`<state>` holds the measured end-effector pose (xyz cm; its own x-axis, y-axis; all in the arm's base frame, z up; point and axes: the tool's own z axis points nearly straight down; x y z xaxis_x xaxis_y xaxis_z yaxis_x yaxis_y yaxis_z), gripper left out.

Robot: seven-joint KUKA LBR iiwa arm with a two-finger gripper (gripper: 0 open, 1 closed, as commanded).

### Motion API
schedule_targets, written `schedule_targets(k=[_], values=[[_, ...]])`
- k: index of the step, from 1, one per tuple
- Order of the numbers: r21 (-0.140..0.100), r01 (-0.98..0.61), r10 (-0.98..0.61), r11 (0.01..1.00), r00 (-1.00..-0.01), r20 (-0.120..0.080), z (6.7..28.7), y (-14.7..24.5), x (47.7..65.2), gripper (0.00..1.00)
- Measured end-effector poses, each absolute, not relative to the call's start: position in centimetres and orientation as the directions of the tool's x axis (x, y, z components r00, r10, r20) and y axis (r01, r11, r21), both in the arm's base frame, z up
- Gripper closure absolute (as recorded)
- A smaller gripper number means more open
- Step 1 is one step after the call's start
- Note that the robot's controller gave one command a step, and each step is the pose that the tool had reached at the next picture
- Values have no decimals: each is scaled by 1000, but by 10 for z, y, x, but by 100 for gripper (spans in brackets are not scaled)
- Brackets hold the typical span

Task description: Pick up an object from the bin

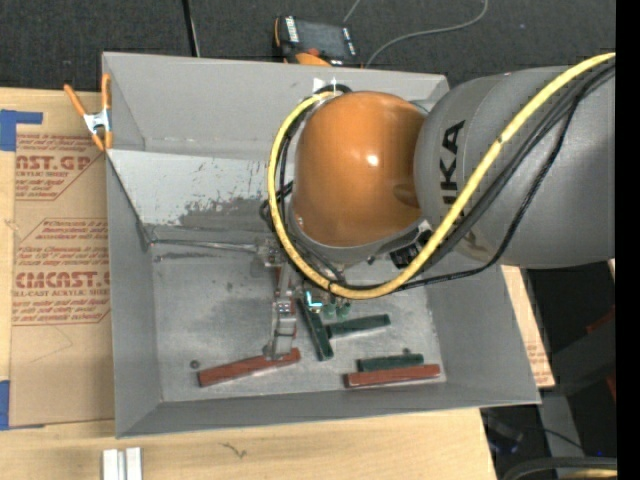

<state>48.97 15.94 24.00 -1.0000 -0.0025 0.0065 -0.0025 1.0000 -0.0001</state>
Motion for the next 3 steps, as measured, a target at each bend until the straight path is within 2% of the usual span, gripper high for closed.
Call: schedule_targets(k=[1, 2, 3], values=[[1, -677, -677, 736, -736, -1, 69, 143, 493, 0], [2, -675, -675, 738, -738, -1, 70, 143, 493, 100], [-5, -721, -721, 693, -693, -8, 200, 107, 506, 100]])
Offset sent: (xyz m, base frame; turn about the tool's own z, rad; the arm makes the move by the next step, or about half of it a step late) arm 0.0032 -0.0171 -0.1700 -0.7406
